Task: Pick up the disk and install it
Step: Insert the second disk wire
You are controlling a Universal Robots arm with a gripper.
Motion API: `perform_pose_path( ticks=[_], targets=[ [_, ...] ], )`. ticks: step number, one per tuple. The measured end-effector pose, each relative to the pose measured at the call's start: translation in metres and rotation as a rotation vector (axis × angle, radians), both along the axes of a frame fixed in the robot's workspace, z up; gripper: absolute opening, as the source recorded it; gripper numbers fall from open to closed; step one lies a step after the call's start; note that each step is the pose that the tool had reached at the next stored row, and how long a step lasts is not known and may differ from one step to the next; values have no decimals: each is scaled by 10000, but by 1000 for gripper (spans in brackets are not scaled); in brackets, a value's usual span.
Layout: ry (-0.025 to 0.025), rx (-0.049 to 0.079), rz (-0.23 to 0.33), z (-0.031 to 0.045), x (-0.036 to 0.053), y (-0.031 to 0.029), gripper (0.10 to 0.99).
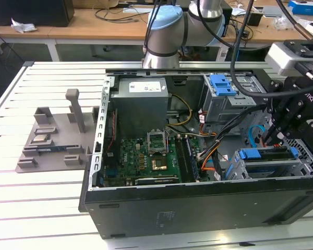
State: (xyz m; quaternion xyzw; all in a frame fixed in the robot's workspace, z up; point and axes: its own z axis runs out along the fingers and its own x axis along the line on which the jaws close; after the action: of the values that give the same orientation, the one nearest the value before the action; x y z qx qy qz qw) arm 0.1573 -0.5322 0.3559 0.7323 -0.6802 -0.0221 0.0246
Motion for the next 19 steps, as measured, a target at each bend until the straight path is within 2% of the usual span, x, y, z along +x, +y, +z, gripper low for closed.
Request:
perform_pose_path(
  ticks=[10,19],
  targets=[
    [1,2,1,-130,49,-21,161],
    [0,-3,1,-163,49,-26,161]
  ],
)
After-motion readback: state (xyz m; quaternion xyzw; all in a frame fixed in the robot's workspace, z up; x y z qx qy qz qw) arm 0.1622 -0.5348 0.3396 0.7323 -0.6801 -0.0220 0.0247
